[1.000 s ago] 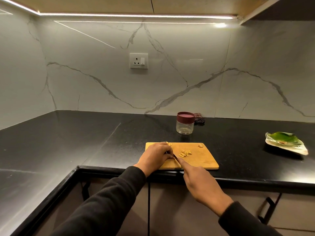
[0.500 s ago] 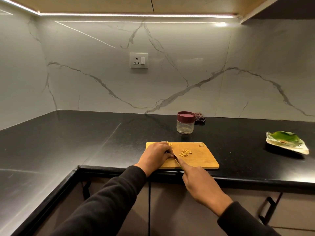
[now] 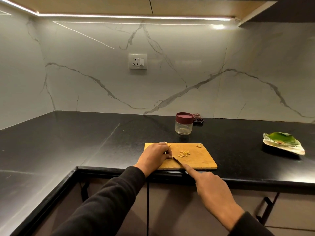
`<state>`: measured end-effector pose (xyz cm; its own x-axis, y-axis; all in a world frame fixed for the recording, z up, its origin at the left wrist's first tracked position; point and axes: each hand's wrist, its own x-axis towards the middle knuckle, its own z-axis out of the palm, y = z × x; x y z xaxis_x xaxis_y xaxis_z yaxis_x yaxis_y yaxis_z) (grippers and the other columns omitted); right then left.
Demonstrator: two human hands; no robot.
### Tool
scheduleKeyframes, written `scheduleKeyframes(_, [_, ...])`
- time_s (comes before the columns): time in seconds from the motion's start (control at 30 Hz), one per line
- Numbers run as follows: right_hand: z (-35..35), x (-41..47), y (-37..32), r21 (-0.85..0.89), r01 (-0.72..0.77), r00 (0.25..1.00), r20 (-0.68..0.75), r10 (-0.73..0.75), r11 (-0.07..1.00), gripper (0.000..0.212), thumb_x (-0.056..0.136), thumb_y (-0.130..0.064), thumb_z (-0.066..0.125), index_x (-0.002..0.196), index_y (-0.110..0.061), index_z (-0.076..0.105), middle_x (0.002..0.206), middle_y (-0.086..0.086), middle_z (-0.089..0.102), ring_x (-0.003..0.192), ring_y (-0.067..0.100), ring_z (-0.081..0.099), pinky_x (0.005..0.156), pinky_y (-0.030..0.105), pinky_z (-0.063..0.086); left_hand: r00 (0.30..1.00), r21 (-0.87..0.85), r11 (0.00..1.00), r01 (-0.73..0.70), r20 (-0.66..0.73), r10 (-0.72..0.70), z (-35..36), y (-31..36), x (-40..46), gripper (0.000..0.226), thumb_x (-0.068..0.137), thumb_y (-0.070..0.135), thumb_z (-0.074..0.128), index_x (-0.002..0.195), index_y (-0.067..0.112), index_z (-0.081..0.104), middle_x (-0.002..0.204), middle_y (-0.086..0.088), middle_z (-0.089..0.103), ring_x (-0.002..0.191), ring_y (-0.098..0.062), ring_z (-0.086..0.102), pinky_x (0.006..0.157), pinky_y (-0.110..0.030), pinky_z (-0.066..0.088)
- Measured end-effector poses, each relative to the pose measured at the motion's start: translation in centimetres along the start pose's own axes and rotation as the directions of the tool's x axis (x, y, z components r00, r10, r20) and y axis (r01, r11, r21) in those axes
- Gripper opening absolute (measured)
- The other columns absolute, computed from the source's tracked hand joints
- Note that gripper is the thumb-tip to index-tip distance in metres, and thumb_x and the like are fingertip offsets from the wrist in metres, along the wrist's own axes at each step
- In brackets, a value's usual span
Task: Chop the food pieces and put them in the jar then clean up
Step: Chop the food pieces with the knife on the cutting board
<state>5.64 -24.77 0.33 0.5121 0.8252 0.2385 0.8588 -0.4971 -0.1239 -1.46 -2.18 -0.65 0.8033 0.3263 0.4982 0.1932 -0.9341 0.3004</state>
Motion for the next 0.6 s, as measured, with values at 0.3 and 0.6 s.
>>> scheduleKeyframes(0.3, [0.75,0.11,0.05,-0.018,0.025,0.999,0.039,-0.024,1.0,0.072,0.107,-0.016,0.038,0.157,-0.049,-0.002,0.113,0.002,0.062,0.096,0.016,0.062,0.082,0.031,0.05,0.997,0.033,0.997,-0.076,0.03,0.075,0.16,-0.15,0.02,0.018,0.096,0.024,0.065,0.11,0.029,0.075,0.118,0.009,0.067,0.103,-0.006,0.063,0.091,-0.018,0.051])
scheduleKeyframes(0.6, [1.13,0.31,0.15,0.039,0.012,0.999,0.035,-0.013,0.999,0.071,0.108,-0.018,0.037,0.156,-0.051,-0.003,0.106,-0.001,0.062,0.088,0.012,0.06,0.074,0.028,0.048,0.992,0.034,0.996,-0.083,0.097,0.08,0.45,-0.54,0.36,0.036,0.099,0.018,0.061,0.132,0.034,0.064,0.124,0.007,0.061,0.103,-0.008,0.061,0.092,-0.025,0.053])
